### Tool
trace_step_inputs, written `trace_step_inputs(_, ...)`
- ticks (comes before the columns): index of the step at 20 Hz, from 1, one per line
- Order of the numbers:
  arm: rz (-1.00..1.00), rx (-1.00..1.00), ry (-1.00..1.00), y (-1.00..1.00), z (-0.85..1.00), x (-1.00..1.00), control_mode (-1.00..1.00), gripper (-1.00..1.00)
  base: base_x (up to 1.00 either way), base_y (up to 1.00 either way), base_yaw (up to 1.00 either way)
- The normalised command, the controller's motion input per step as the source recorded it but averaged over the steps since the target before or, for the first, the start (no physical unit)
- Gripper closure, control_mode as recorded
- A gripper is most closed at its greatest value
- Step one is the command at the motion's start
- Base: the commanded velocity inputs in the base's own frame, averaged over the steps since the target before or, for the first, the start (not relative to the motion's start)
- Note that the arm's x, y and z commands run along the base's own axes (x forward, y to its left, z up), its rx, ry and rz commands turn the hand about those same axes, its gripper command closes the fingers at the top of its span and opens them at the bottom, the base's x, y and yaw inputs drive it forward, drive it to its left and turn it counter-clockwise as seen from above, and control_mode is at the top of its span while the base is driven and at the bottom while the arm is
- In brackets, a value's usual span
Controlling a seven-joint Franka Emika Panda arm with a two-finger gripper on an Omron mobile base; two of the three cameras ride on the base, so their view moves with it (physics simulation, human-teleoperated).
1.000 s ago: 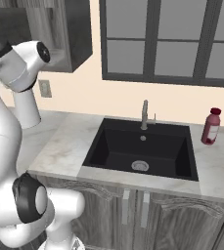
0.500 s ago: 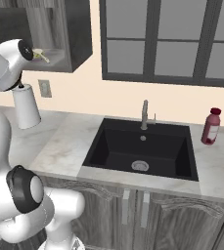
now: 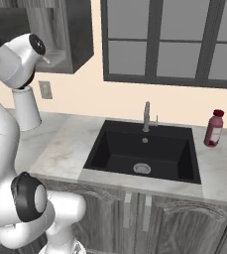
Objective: Open the cabinet. Pick the dish brush and place it next to the sink. Then close the cabinet.
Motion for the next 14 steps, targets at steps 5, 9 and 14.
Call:
trace_step_inputs(5,0.0,-0.23,-0.2,-0.2,0.09,0.0,-1.0,-1.0,0.0,0.0,0.0)
trace_step_inputs(9,0.0,-0.28,-0.33,-0.16,0.01,0.09,-1.0,-1.0,0.0,0.0,0.0)
trace_step_inputs(14,0.01,-0.23,-0.3,-0.24,0.02,0.17,-1.0,-1.0,0.0,0.0,0.0)
